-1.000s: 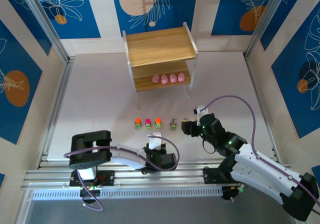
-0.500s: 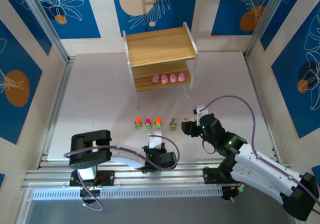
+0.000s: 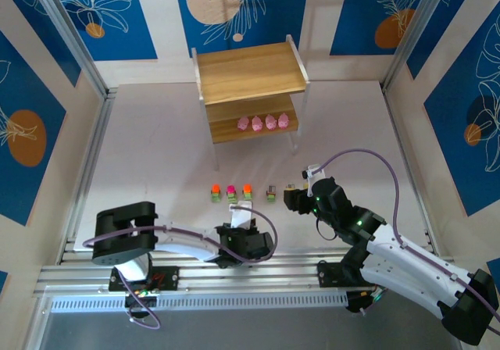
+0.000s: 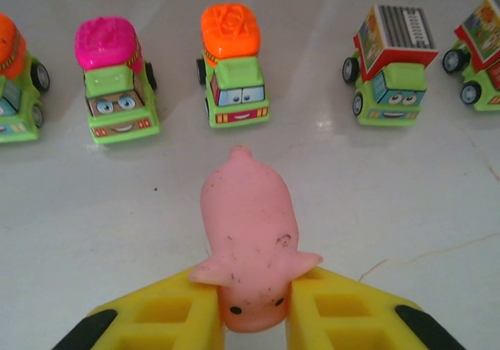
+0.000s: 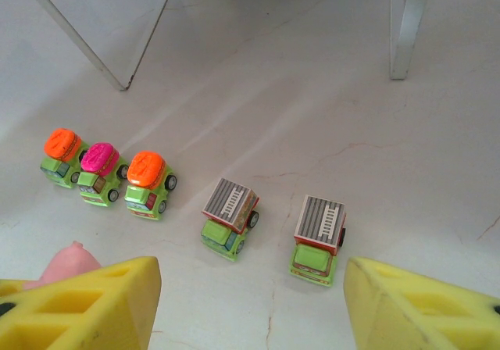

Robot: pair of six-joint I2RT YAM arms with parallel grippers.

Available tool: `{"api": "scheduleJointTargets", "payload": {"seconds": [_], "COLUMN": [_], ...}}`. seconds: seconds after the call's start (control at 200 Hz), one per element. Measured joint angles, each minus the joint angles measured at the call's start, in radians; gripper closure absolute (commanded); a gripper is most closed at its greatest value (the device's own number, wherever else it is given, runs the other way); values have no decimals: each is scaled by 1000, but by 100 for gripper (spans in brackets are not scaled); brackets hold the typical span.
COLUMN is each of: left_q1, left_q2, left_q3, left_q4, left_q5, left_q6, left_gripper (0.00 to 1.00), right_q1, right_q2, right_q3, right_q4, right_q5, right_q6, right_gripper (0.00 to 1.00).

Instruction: Place and organize the plastic toys onto the shelf

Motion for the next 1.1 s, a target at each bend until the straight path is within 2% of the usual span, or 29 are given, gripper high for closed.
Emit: {"api": "scheduleJointTargets", "payload": {"seconds": [0.36, 0.735, 1.101], "left_q1": [52, 231, 402], "left_q2": [-123, -314, -351], "left_q3": [0, -1, 94], "left_q4": [-43, -56, -96], "left_q5": [-3, 86, 228], "left_q6": [92, 287, 467], "left_gripper": [77, 77, 76], "right_q1": [0, 0, 0], "right_q2": [0, 0, 2], "right_q3": [0, 0, 0], "right_q4": [0, 0, 0], "right_q5": [0, 0, 0], "right_q6": [0, 0, 0], "right_gripper": [36, 36, 36]}}
